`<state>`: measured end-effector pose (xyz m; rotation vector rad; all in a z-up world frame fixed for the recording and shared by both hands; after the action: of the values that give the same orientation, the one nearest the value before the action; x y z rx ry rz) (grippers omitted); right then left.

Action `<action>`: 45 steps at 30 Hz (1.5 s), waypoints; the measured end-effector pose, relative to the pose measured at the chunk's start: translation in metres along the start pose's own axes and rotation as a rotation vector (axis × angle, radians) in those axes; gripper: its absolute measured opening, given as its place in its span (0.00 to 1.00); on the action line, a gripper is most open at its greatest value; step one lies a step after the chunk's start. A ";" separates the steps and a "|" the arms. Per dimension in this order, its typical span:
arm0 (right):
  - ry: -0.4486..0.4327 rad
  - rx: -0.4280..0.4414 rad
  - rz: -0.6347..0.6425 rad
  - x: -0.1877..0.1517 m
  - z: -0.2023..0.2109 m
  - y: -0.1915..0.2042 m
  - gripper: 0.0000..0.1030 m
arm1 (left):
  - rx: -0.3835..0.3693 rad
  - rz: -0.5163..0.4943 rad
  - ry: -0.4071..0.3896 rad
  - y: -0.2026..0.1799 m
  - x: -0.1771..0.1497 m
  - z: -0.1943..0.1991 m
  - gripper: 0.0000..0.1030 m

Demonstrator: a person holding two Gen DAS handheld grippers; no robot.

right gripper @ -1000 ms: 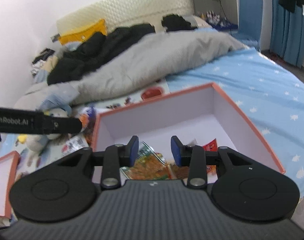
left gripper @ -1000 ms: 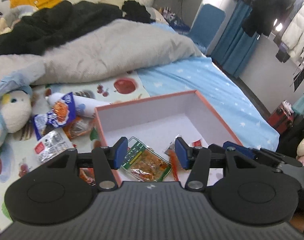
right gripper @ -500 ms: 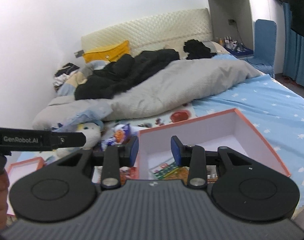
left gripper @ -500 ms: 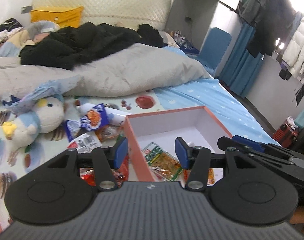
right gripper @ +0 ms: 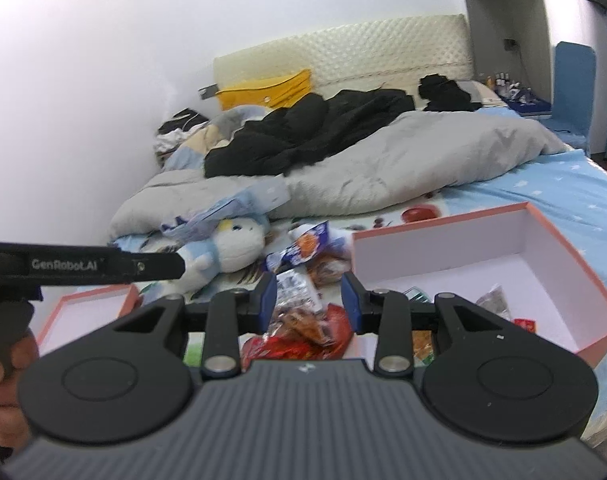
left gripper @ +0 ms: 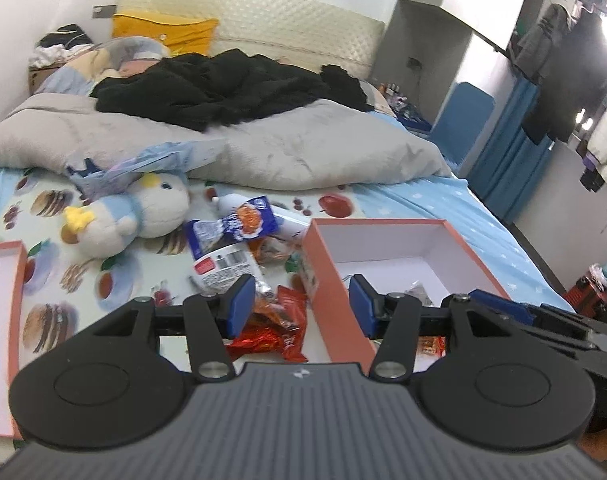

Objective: Organize snacks
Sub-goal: 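Withdraw both tools from the box back over the snack pile, then grasp the white shrimp-flavour bag with left tool while right tool grasps red wrapped candy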

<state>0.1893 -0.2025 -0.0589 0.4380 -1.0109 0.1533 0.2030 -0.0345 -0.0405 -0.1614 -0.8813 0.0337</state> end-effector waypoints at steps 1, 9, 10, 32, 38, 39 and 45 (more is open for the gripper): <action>0.005 0.003 0.004 -0.003 -0.002 0.003 0.37 | 0.005 0.005 -0.001 0.004 -0.003 0.001 0.56; 0.049 0.042 -0.002 -0.032 -0.020 0.028 0.37 | 0.046 0.036 -0.020 0.026 -0.028 0.013 0.56; 0.056 0.044 0.003 -0.037 -0.022 0.031 0.37 | 0.050 0.038 -0.022 0.030 -0.032 0.015 0.56; 0.151 0.032 0.086 -0.095 -0.048 0.063 0.37 | 0.116 0.126 0.131 0.083 -0.086 -0.027 0.59; 0.197 0.005 0.109 -0.101 -0.068 0.057 0.37 | 0.124 0.132 0.180 0.095 -0.084 -0.061 0.60; 0.204 0.002 0.109 -0.102 -0.072 0.056 0.37 | 0.127 0.129 0.189 0.097 -0.083 -0.067 0.60; 0.245 -0.013 0.111 -0.105 -0.099 0.047 0.37 | 0.132 0.128 0.237 0.109 -0.079 -0.107 0.70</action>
<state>0.1960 -0.1098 -0.1791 0.3417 -0.7948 0.2932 0.2391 0.0519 -0.1847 -0.0957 -0.6291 0.1886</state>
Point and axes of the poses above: each gripper's, at about its wrist camera, not at the fingertips, and z roughly against the way its jaws point, y to its left, x to its top, the point moved 8 cm from there along -z, roughly the way its jaws point, and after that the axes turned 8 degrees about x, right-handed, at the moved point
